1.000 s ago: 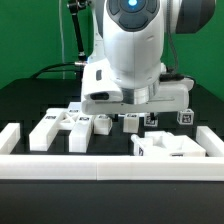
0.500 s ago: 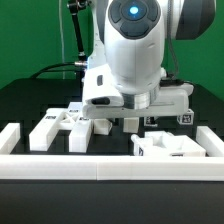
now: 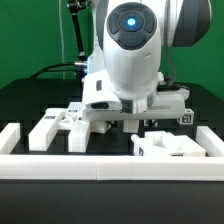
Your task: Assemble chair
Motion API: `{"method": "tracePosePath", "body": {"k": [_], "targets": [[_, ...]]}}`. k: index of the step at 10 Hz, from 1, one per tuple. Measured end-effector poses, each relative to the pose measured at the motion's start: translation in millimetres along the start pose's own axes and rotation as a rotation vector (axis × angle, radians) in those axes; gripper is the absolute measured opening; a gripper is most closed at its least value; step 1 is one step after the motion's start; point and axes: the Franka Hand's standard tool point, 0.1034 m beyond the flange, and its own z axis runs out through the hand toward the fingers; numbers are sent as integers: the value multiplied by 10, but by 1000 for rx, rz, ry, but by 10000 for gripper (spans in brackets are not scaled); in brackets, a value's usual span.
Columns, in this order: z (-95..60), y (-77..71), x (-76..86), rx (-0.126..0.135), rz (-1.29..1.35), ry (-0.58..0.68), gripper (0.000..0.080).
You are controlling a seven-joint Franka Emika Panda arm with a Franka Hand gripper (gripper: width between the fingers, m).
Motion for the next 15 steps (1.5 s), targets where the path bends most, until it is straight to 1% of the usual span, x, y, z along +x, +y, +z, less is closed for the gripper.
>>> {"method": "tracePosePath", "body": {"k": [1,2,3,4,5,7,9,10,11,12,13,15], "targets": [[0,-2,0,0,0,0,481],[0,-1,0,0,0,0,481],[0,-1,0,0,0,0,346],[-1,1,0,0,-1,0,346],[-2,5,0,0,-2,0,289],[-26,1,8,0,-6,3,289],[-137,-20,15,2,-19,6,289],[-281,-56,-21,4,-32,-2,289],[-473,-97,-47,6,-46,1,290],[-696,-141,-74,8,-66,3,291],[-868,-166,-78,9,-75,21,291],[-832,-159,-58,8,-74,29,291]]}}
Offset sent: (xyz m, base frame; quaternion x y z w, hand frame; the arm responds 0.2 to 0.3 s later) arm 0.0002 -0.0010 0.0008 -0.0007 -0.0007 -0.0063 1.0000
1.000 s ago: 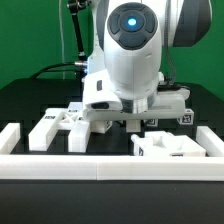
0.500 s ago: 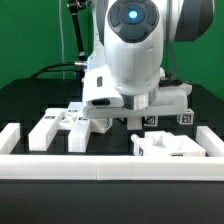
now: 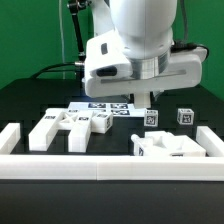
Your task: Assemble chair
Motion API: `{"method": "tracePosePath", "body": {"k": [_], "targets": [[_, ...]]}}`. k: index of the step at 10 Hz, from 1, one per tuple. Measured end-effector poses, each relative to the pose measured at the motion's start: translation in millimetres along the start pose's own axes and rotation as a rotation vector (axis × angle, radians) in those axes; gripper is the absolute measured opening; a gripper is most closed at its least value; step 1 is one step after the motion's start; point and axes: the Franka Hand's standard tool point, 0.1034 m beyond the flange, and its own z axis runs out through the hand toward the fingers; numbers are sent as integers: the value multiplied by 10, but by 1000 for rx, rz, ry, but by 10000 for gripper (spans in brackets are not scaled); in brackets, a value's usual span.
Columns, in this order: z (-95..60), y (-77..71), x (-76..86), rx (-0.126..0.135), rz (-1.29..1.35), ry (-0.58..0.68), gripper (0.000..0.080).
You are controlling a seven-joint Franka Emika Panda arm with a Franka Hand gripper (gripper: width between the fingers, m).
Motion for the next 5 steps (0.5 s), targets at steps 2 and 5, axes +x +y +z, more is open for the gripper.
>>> {"method": "tracePosePath", "body": {"k": [2,5], "targets": [[-46,0,51,-3,-1,30,291],[-589,-61,122,-14,-10,191,291]]}}
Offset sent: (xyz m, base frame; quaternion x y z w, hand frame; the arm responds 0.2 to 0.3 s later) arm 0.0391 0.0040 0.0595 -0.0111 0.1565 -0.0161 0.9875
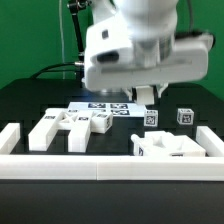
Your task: Assemble chair
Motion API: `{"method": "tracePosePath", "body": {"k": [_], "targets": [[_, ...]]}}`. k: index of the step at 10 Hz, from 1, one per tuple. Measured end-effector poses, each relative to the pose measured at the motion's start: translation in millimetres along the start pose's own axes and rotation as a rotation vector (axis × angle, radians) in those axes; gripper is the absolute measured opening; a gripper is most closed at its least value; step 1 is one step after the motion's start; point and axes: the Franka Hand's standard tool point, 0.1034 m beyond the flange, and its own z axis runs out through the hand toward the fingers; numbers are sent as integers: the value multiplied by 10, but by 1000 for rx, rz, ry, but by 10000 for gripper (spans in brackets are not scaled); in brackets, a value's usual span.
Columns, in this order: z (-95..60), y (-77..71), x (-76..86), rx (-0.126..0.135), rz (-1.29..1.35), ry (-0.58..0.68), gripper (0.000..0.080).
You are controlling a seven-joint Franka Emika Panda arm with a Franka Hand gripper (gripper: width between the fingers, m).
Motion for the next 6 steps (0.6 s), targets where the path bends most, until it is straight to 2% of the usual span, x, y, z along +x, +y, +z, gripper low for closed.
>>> {"method": "tracePosePath", "body": {"k": [1,2,5,6], "targets": [[-96,-18,17,-7,3,61,291],[-41,2,40,-13,2,116,291],[-75,35,119,-38,4,347,291],[-107,-25,135,-45,-5,400,291]]}}
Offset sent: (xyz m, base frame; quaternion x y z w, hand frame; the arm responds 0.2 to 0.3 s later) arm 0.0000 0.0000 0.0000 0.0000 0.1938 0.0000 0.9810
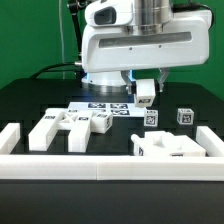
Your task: Assemble chair
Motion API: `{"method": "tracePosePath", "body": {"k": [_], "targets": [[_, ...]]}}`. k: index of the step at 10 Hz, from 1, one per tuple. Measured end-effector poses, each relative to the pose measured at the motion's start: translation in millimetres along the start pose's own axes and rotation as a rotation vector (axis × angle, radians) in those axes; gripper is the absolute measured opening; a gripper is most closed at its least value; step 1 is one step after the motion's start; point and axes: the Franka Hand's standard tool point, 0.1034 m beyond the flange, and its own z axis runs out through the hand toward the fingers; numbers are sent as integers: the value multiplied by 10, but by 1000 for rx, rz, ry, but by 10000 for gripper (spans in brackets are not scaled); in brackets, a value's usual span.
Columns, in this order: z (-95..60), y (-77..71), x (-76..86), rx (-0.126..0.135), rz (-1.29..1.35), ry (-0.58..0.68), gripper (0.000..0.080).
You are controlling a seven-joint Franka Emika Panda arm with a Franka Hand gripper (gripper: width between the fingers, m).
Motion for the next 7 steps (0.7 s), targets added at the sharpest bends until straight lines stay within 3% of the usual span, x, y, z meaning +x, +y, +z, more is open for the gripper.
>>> {"method": "tracePosePath", "body": {"k": [3,6,7], "targets": [[-182,-93,179,-18,-12,210,291],[-159,-57,209,-48,-23,451,291],[-177,-185,228,-48,-40,530,291]]}}
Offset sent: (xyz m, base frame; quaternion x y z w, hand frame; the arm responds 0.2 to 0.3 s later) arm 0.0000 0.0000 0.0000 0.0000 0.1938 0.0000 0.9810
